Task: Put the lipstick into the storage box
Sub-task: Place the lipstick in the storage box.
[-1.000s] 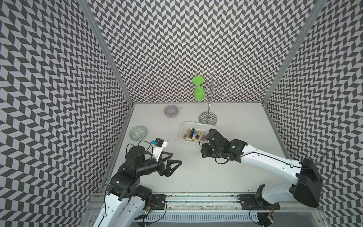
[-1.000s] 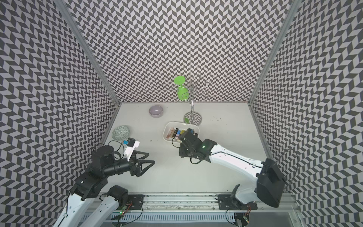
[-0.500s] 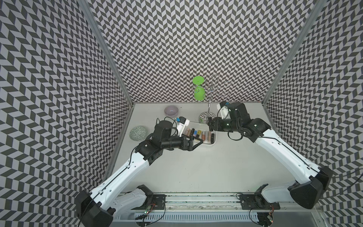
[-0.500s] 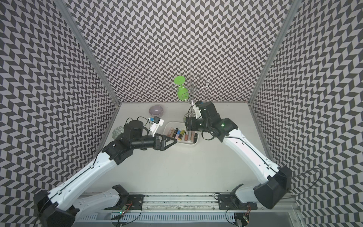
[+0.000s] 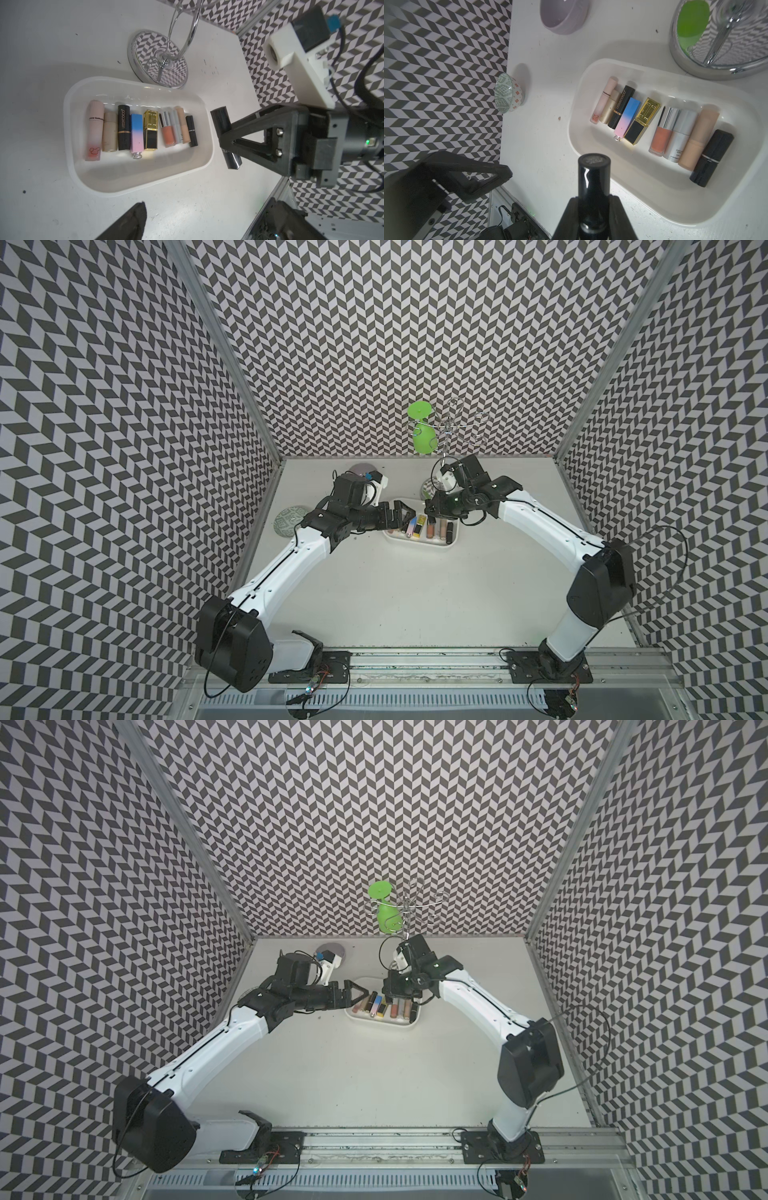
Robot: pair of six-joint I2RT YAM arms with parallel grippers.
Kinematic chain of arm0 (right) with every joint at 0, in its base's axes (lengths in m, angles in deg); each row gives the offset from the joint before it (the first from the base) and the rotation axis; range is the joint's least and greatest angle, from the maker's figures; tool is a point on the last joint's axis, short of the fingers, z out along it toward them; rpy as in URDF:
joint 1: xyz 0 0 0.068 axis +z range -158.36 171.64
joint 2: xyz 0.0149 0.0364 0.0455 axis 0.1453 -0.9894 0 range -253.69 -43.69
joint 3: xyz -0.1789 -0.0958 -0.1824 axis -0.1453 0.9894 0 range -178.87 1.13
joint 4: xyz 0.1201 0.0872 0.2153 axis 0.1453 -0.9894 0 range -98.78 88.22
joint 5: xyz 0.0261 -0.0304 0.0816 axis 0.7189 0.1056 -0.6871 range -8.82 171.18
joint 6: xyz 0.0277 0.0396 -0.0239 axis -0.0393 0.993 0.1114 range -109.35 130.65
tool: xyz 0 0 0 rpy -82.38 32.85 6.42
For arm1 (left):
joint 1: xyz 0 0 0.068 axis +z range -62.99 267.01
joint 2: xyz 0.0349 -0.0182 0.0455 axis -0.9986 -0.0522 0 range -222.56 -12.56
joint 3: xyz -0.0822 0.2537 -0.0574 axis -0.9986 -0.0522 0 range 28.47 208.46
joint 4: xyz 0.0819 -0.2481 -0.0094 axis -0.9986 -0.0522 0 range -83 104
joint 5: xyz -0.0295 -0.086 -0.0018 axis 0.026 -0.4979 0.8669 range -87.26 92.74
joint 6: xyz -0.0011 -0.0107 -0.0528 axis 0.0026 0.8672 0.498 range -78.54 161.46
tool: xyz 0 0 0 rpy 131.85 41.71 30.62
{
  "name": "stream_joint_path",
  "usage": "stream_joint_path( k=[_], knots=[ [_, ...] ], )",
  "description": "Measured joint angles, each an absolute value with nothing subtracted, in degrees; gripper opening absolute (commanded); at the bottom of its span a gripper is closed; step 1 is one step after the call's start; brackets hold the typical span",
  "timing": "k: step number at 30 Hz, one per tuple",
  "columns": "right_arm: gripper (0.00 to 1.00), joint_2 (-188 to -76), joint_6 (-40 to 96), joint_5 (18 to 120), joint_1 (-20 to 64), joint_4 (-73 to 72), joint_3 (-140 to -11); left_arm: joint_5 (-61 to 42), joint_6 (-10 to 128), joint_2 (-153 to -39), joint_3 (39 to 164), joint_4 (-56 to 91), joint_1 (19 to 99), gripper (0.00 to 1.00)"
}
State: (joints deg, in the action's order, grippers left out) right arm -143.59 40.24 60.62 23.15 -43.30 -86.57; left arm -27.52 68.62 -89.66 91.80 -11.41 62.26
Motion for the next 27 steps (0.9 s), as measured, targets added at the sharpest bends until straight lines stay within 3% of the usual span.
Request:
stream_joint_path(
  k=[27],
  knots=[
    [0.14,-153.68,46.14,59.09,20.9,-34.36,-80.86,-36.17,48.9,-95.69,94.0,-14.64,62.3,0.99]
  ],
)
